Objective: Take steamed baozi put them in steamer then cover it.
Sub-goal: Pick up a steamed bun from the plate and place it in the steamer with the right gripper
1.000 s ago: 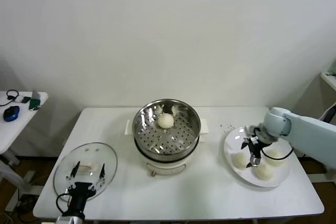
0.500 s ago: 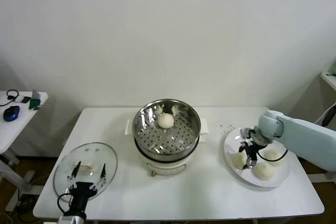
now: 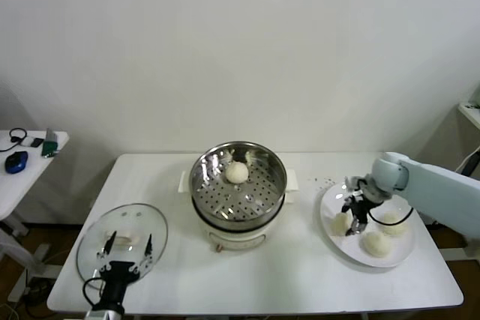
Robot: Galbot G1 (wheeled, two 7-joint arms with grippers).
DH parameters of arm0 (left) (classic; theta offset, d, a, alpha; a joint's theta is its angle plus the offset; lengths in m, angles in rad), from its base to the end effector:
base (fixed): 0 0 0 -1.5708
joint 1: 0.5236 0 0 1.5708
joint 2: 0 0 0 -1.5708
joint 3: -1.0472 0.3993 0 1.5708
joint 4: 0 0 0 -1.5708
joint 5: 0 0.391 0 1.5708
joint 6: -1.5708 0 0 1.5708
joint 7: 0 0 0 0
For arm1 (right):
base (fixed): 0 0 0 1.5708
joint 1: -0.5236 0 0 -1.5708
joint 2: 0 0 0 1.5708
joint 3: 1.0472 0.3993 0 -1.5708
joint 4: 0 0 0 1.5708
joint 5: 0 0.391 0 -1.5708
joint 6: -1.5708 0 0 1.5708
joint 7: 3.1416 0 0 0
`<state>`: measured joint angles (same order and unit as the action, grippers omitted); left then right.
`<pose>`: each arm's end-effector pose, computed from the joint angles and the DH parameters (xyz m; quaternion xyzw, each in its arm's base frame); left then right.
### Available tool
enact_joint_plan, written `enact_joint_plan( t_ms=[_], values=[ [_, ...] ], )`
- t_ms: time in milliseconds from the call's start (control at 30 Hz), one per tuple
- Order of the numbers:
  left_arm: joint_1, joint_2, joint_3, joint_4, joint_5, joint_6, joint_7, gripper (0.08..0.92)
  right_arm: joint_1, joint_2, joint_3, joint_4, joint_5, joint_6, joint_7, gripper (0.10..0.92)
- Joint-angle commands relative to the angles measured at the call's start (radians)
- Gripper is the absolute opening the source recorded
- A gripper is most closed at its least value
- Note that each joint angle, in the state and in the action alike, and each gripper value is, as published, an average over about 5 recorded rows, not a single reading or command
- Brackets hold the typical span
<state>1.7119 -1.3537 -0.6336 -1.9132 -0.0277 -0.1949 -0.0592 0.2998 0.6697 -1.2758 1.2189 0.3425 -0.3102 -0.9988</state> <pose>0.1321 0.0972 -0.4250 0.0167 -0.9925 -0.1084 0.0539 0.5781 -0.1968 -0.2169 0.4965 -0.5775 0.4498 0.4665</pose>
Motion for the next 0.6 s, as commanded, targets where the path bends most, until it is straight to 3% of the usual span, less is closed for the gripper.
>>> enact_joint_plan(
  t_ms=[33, 300, 600],
  values=[
    [0.006, 0.001, 0.005, -0.011, 0.006, 0.003, 0.005, 0.823, 0.429, 0.048, -0.259, -0.004, 0.24, 0.004, -0.009, 0.679],
    [-0.02, -0.003, 0.03, -0.02, 0.019, 0.013, -0.015, 0.823, 0.66, 0.273, -0.398, -0.05, 0.531, -0.012, -0.011, 0.679],
    [-0.022, -0.009, 0.043, -0.031, 0.032, 0.017, -0.001, 0.823, 0.645, 0.553, -0.362, -0.083, 0.695, -0.064, 0.033, 0.685]
  ],
)
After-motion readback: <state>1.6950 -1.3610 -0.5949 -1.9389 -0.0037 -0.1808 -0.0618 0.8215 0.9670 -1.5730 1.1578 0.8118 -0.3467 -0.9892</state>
